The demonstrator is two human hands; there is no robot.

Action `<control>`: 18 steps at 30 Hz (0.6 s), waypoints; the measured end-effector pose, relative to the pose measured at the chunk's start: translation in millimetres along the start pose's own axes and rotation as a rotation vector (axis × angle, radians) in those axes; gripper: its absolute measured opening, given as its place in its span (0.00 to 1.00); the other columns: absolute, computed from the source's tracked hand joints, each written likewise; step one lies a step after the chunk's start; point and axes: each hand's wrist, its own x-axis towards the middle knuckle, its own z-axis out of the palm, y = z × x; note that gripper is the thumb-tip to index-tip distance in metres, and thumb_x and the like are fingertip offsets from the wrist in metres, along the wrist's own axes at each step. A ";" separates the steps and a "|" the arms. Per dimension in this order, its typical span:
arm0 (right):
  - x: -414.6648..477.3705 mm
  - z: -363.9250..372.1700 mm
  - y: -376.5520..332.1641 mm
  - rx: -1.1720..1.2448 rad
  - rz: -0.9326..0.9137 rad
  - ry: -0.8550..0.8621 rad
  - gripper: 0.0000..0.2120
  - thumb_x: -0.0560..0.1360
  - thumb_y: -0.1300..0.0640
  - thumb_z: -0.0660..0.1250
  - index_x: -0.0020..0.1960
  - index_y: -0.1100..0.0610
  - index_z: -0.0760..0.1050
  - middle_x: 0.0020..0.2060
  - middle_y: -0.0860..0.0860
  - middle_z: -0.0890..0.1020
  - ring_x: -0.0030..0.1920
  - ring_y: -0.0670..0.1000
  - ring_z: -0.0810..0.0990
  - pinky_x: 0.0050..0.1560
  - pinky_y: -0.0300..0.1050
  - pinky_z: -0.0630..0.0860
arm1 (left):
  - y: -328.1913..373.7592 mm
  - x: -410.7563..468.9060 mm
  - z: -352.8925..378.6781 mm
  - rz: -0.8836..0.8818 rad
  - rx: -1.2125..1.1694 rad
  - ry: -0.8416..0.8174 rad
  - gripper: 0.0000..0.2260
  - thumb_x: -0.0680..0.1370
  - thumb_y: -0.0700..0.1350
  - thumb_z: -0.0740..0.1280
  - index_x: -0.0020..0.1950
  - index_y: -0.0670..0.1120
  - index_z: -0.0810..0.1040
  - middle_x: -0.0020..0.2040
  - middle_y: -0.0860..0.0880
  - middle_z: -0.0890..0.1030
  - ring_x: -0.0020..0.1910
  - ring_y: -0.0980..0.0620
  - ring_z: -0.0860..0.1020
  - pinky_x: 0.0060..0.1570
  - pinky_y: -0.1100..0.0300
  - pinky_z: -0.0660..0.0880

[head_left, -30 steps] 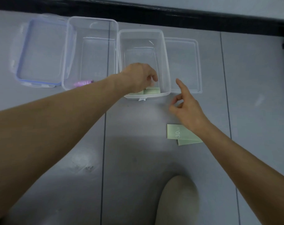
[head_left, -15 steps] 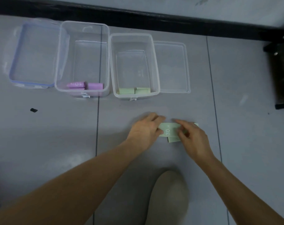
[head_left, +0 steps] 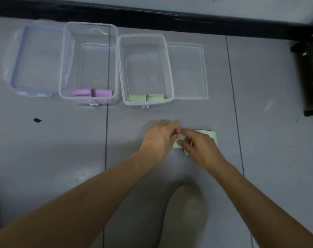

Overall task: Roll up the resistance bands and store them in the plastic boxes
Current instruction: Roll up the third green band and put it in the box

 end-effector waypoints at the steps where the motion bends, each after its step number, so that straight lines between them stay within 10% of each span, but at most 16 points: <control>1: 1.5 -4.9 -5.2 0.000 -0.004 -0.007 0.13 0.77 0.51 0.68 0.60 0.42 0.77 0.37 0.44 0.79 0.41 0.47 0.78 0.45 0.46 0.74 | -0.6 -2.7 -4.9 0.018 -0.013 0.022 0.03 0.76 0.43 0.68 0.47 0.49 0.75 0.44 0.52 0.79 0.47 0.50 0.74 0.49 0.50 0.73; 6: 3.8 -18.5 -40.6 0.017 -0.057 0.017 0.06 0.76 0.44 0.68 0.51 0.44 0.81 0.37 0.44 0.82 0.39 0.45 0.79 0.44 0.45 0.76 | -2.8 -25.1 -33.2 -0.053 -0.204 0.092 0.10 0.76 0.48 0.69 0.57 0.54 0.76 0.47 0.55 0.79 0.46 0.55 0.77 0.50 0.57 0.76; 11: 3.7 -11.0 -83.2 0.452 -0.007 0.093 0.04 0.72 0.49 0.73 0.47 0.46 0.81 0.37 0.44 0.82 0.38 0.49 0.81 0.44 0.51 0.79 | -5.3 -51.4 -73.5 -0.568 -0.701 0.314 0.15 0.81 0.57 0.60 0.53 0.47 0.78 0.40 0.49 0.81 0.36 0.53 0.77 0.37 0.59 0.75; 14: -12.3 -14.7 -114.9 0.657 -0.080 0.065 0.06 0.74 0.61 0.73 0.46 0.50 0.82 0.40 0.50 0.83 0.40 0.60 0.81 0.43 0.56 0.79 | -10.8 -64.7 -89.3 -0.917 -1.045 0.016 0.25 0.80 0.64 0.56 0.58 0.44 0.77 0.44 0.45 0.85 0.40 0.48 0.82 0.40 0.56 0.79; 18: -48.2 -15.3 -139.9 0.784 -0.135 -0.025 0.11 0.74 0.70 0.70 0.48 0.56 0.82 0.44 0.54 0.85 0.44 0.60 0.82 0.42 0.51 0.80 | -13.5 -70.2 -113.2 -0.851 -1.510 -0.157 0.16 0.81 0.57 0.61 0.52 0.50 0.84 0.54 0.44 0.84 0.49 0.47 0.83 0.48 0.54 0.81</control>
